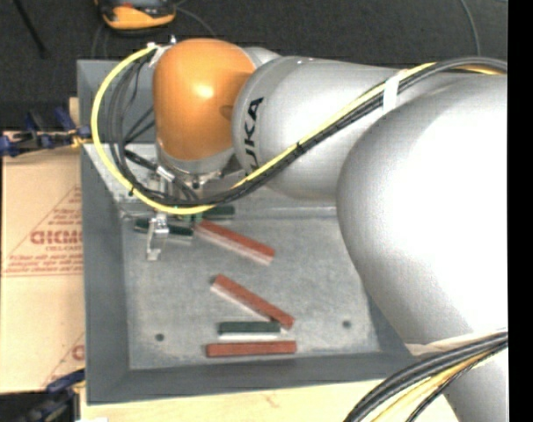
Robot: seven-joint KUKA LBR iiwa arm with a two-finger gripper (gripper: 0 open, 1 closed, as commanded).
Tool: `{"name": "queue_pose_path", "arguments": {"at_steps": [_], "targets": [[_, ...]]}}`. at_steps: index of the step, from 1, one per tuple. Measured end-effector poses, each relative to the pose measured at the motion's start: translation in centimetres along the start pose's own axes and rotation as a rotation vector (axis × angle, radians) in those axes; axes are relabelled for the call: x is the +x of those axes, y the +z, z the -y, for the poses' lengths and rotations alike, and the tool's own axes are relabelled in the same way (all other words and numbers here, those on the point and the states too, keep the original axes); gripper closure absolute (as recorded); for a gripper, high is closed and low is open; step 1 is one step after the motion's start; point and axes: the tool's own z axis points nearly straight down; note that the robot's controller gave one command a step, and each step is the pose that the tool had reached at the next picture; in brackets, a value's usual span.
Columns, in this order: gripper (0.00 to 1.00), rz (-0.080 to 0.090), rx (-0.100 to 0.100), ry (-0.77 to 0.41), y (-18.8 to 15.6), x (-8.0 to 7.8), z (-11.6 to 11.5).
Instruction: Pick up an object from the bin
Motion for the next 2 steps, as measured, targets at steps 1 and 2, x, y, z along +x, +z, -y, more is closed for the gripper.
{"name": "queue_pose_path", "arguments": {"at_steps": [1,2], "targets": [[0.0,0.008,-0.002,0.003,-0.5,-0.2,0.1],[1.0,0.03,-0.012,0.081,8.1,-0.2,4.9]]}}
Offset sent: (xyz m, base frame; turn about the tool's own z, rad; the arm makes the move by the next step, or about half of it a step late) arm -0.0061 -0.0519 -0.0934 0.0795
